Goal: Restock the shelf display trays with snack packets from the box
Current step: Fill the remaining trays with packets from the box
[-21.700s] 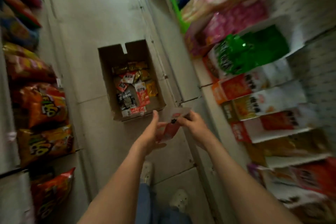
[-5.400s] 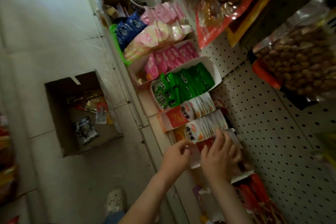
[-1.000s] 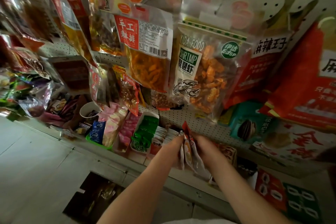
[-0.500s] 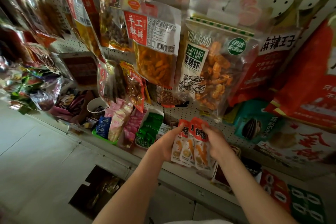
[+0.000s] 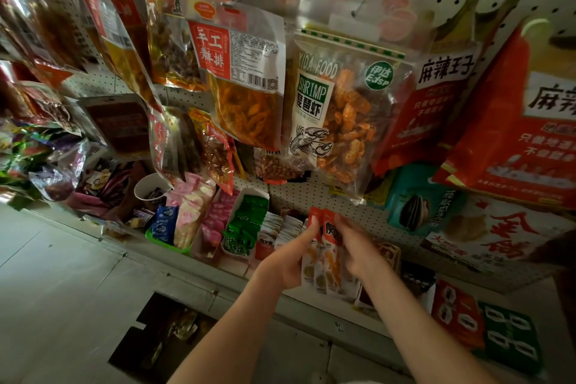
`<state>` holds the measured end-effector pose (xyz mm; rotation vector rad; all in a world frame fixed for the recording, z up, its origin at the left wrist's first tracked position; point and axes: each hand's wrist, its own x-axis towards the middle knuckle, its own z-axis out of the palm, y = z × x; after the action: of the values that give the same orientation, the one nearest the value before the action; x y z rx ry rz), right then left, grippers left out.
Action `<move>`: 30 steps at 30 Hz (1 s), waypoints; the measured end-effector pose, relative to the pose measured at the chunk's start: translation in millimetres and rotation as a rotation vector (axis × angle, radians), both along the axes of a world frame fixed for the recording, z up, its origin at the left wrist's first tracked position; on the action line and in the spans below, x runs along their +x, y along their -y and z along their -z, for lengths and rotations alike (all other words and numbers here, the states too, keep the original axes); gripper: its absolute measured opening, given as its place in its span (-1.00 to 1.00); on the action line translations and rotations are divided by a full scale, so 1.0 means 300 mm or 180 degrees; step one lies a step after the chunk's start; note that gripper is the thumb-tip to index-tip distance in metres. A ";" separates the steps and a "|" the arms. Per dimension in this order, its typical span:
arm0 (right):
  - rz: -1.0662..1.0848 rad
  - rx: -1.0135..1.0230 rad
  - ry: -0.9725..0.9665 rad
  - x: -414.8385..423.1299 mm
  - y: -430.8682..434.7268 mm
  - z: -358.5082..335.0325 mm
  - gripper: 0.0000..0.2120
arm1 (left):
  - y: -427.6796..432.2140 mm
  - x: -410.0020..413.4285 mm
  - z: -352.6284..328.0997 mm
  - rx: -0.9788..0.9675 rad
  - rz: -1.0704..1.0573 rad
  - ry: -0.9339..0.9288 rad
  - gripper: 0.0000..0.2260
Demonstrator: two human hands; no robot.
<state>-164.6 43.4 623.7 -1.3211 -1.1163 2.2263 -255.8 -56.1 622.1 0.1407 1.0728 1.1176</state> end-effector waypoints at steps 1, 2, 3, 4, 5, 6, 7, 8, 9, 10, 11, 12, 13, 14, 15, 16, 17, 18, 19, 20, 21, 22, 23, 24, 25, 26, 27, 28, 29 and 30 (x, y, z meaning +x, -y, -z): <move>0.0061 -0.0028 -0.0005 -0.003 0.006 0.000 -0.81 | -0.004 0.011 -0.003 -0.0013 0.0062 -0.0089 -0.37; 0.0110 -0.0040 0.0001 -0.005 0.008 0.001 -0.83 | -0.007 0.019 -0.008 -0.0031 0.0100 -0.0204 -0.44; 0.0121 -0.0039 0.0018 -0.005 0.008 0.004 -0.86 | -0.008 0.022 -0.008 -0.0040 0.0125 -0.0312 -0.50; 0.0105 -0.0015 0.0044 -0.005 0.007 0.008 -0.87 | -0.008 0.024 -0.009 -0.0038 0.0162 -0.0391 -0.56; 0.0080 0.0022 0.0074 -0.004 0.006 0.010 -0.85 | -0.009 0.023 -0.008 -0.0049 0.0191 -0.0443 -0.65; 0.0039 0.0099 0.0123 0.000 0.005 0.012 -0.79 | -0.005 0.022 -0.008 -0.0082 0.0208 -0.0482 -0.74; -0.0029 0.0209 0.0157 0.004 0.003 0.012 -0.72 | -0.002 0.018 -0.009 -0.0128 0.0195 -0.0456 -0.81; -0.0117 0.0319 0.0177 0.009 0.003 0.013 -0.65 | 0.003 0.015 -0.009 -0.0177 0.0149 -0.0403 -0.84; -0.0212 0.0400 0.0171 0.014 0.002 0.013 -0.61 | 0.007 0.012 -0.006 -0.0198 0.0106 -0.0337 -0.83; -0.0317 0.0439 0.0162 0.017 0.004 0.012 -0.61 | 0.009 0.009 -0.002 -0.0217 0.0081 -0.0304 -0.80; -0.0413 0.0466 0.0163 0.018 0.007 0.014 -0.62 | 0.011 0.008 0.002 -0.0236 0.0073 -0.0266 -0.78; -0.0492 0.0547 0.0224 0.016 0.012 0.016 -0.65 | 0.012 0.011 0.003 -0.0250 0.0051 -0.0225 -0.78; -0.0521 0.0698 0.0340 0.011 0.017 0.021 -0.67 | 0.011 0.016 0.002 -0.0246 0.0019 -0.0201 -0.79; -0.0477 0.0888 0.0485 0.005 0.024 0.027 -0.67 | 0.009 0.025 0.001 -0.0216 0.0004 -0.0185 -0.81; -0.0332 0.1075 0.0612 -0.003 0.029 0.035 -0.67 | 0.006 0.032 0.000 -0.0176 -0.0002 -0.0191 -0.81; -0.0128 0.1228 0.0714 -0.008 0.035 0.040 -0.65 | 0.004 0.041 -0.002 -0.0113 -0.0017 -0.0205 -0.81; 0.0069 0.1352 0.0778 -0.011 0.038 0.047 -0.63 | -0.001 0.049 -0.003 -0.0048 -0.0055 -0.0212 -0.82; 0.0199 0.1466 0.0818 -0.013 0.039 0.051 -0.62 | -0.006 0.056 -0.001 0.0007 -0.0094 -0.0220 -0.82; 0.0259 0.1547 0.0844 -0.014 0.039 0.058 -0.62 | -0.011 0.061 0.002 0.0039 -0.0113 -0.0247 -0.82; 0.0276 0.1590 0.0853 -0.015 0.037 0.061 -0.61 | -0.016 0.064 0.003 0.0047 -0.0109 -0.0307 -0.82; 0.0288 0.1583 0.0854 -0.017 0.034 0.065 -0.61 | -0.020 0.067 0.003 0.0030 -0.0068 -0.0386 -0.82; 0.0292 0.1539 0.0862 -0.017 0.031 0.069 -0.63 | -0.023 0.069 0.003 0.0006 0.0000 -0.0471 -0.82; 0.0279 0.1486 0.0867 -0.019 0.026 0.072 -0.66 | -0.025 0.068 0.002 -0.0023 0.0057 -0.0546 -0.82; 0.0239 0.1428 0.0864 -0.020 0.024 0.076 -0.69 | -0.025 0.066 0.004 -0.0042 0.0107 -0.0595 -0.81; 0.0208 0.1353 0.0848 -0.020 0.020 0.079 -0.70 | -0.026 0.063 0.005 -0.0057 0.0144 -0.0638 -0.81; 0.0208 0.1272 0.0814 -0.020 0.018 0.081 -0.70 | -0.025 0.061 0.005 -0.0061 0.0178 -0.0673 -0.80; 0.0236 0.1217 0.0792 -0.021 0.016 0.085 -0.69 | -0.026 0.058 0.006 -0.0071 0.0198 -0.0706 -0.76; 0.0281 0.1209 0.0804 -0.021 0.017 0.087 -0.69 | -0.027 0.058 0.011 -0.0076 0.0219 -0.0727 -0.72; 0.0337 0.1216 0.0828 -0.021 0.019 0.089 -0.70 | -0.028 0.061 0.012 -0.0079 0.0227 -0.0734 -0.67; 0.0403 0.1210 0.0828 -0.020 0.023 0.089 -0.71 | -0.028 0.065 0.017 -0.0074 0.0225 -0.0726 -0.65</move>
<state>-170.5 36.5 597.1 -1.4881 -1.4170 1.6792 -236.2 -47.7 617.1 0.2910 1.2731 1.0422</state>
